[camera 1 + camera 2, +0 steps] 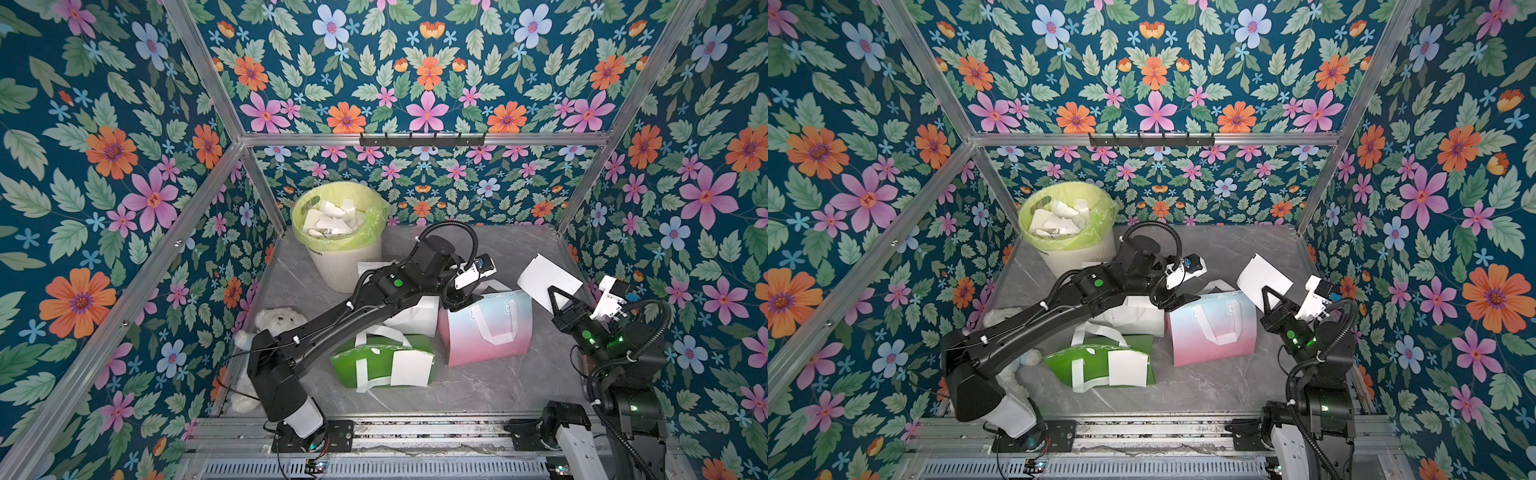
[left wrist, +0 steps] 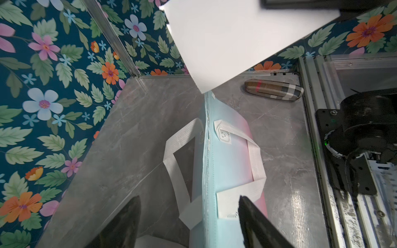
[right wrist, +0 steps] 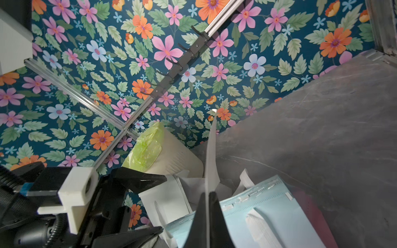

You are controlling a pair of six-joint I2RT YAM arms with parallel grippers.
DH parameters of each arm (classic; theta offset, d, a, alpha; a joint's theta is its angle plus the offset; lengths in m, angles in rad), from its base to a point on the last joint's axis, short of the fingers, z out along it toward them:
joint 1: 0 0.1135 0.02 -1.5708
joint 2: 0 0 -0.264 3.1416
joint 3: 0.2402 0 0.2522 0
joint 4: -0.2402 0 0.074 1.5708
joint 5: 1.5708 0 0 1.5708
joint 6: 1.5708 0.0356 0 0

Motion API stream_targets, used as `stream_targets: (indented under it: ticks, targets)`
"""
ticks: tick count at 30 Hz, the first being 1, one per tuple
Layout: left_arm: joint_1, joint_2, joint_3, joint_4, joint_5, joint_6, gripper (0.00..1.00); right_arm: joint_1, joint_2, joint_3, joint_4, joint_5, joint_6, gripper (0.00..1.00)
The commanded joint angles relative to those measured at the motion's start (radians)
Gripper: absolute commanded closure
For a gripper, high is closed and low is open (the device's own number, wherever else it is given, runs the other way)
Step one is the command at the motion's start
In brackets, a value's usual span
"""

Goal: Shred takeout receipts and throw away
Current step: Adjust the takeout bag at the center of the board, then shred the takeout receipt.

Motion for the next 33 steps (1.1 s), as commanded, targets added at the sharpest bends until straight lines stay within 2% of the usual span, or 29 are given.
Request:
stream_targets:
  ticks: [1, 6, 10, 15, 18, 22, 24, 27, 31, 33]
  targets:
    - [-0.001, -0.093, -0.087, 0.118, -0.059, -0.007, 0.24, 0.000, 0.009, -0.004, 0.123, -0.106, -0.115, 1.00]
    - [-0.001, -0.269, -0.250, 0.203, -0.135, -0.016, 0.17, 0.007, 0.059, 0.006, 0.238, -0.255, -0.175, 1.00]
    - [-0.001, -0.359, -0.279, 0.137, -0.135, -0.039, 0.16, 0.047, 0.140, 0.067, 0.181, -0.273, -0.268, 1.00]
    - [-0.004, -0.434, -0.313, 0.125, -0.199, -0.051, 0.14, 0.124, 0.220, 0.125, 0.177, -0.435, -0.452, 1.00]
    - [-0.005, -0.452, -0.321, 0.121, -0.204, -0.050, 0.15, 0.197, 0.246, 0.146, 0.161, -0.512, -0.621, 1.00]
    - [-0.006, -0.469, -0.332, 0.143, -0.193, -0.034, 0.15, 0.339, 0.307, 0.219, -0.035, -0.500, -0.914, 1.00]
    - [-0.006, -0.476, -0.344, 0.173, -0.195, -0.030, 0.15, 0.404, 0.347, 0.260, -0.125, -0.437, -1.007, 1.00]
    - [-0.006, -0.478, -0.337, 0.183, -0.116, -0.008, 0.18, 0.460, 0.396, 0.304, -0.234, -0.352, -1.130, 1.00]
    - [-0.008, -0.464, -0.311, 0.151, -0.003, 0.021, 0.34, 0.469, 0.416, 0.312, -0.247, -0.328, -1.173, 1.00]
    - [-0.009, -0.455, -0.298, 0.135, 0.025, 0.023, 0.38, 0.473, 0.412, 0.305, -0.231, -0.343, -1.177, 1.00]
